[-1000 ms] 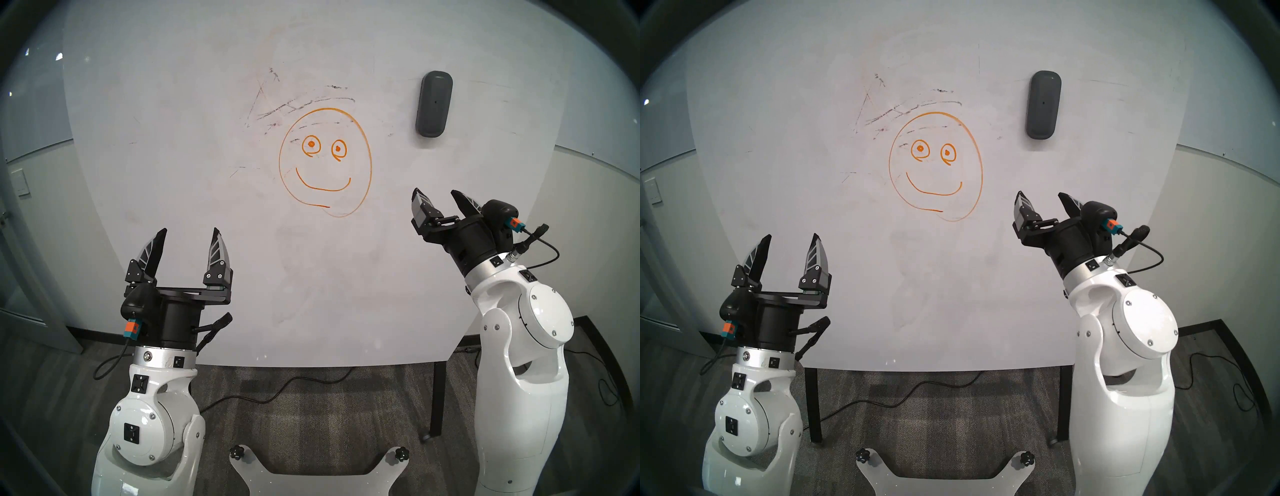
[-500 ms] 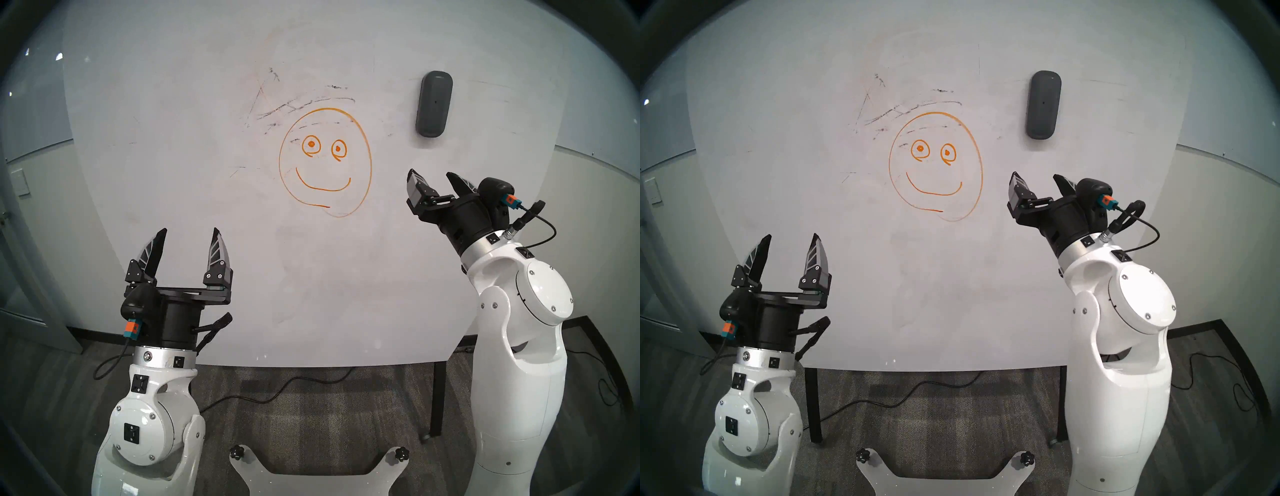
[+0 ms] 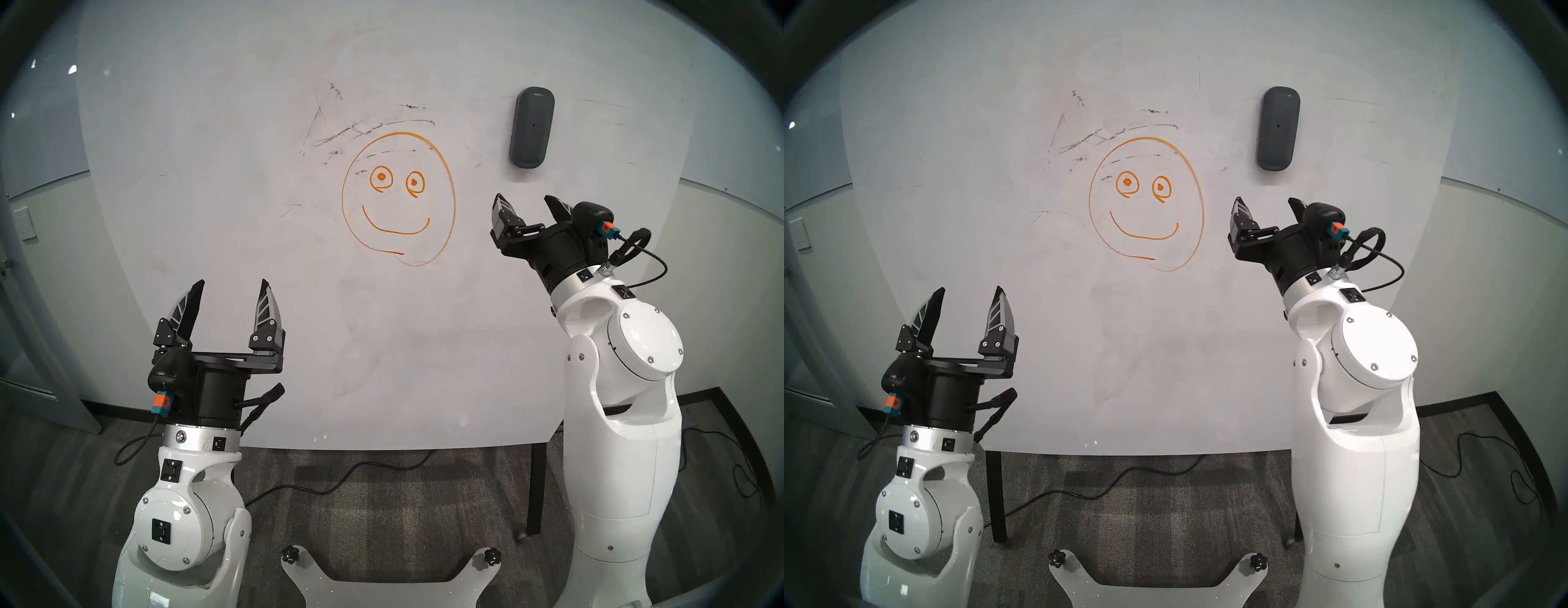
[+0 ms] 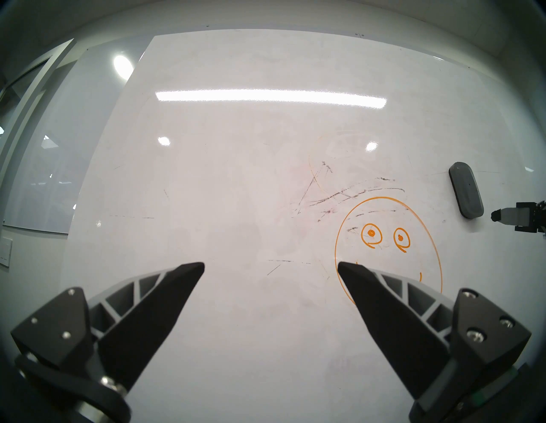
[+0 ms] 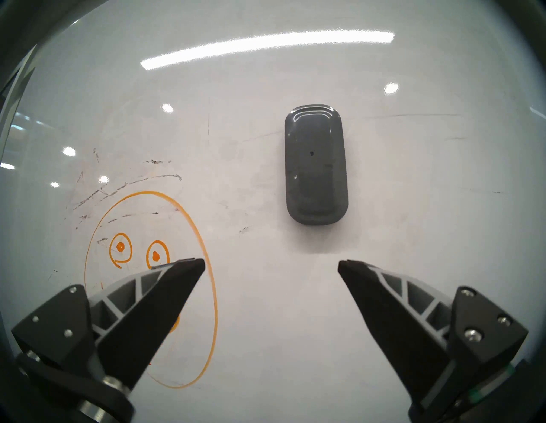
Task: Erase all marks on the whiteboard with the eraser
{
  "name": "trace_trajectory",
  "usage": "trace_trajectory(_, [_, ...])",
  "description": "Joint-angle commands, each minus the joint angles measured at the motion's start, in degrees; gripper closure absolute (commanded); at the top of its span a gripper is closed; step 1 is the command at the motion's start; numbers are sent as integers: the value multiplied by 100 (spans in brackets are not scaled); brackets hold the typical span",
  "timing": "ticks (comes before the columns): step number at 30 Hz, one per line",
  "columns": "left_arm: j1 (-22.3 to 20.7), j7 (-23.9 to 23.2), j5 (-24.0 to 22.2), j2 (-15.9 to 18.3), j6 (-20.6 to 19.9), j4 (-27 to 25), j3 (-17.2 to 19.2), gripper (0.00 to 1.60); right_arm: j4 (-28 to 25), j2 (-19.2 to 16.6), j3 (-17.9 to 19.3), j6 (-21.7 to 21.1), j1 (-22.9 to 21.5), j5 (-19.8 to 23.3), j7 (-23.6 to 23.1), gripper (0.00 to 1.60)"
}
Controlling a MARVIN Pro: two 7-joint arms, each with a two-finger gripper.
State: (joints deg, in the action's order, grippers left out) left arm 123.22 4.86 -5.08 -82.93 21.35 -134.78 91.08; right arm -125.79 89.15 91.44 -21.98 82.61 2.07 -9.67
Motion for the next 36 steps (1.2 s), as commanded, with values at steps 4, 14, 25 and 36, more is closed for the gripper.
trace_trajectory(4, [-6,-4,-4,3,15,-107,3,0,311,-65,-53,242,-641,-210,120,0])
trace_trajectory(14, [-6,-4,-3,3,15,-107,3,0,511,-66,-40,174,-989,-243,159,0])
trace_trajectory(25, [-5,-4,-4,4,14,-109,3,0,662,-84,53,-6,-1327,-144,122,0])
trace_trajectory(36, [-4,-4,-4,4,13,-109,3,0,702,-120,180,-182,-1573,-53,36,0])
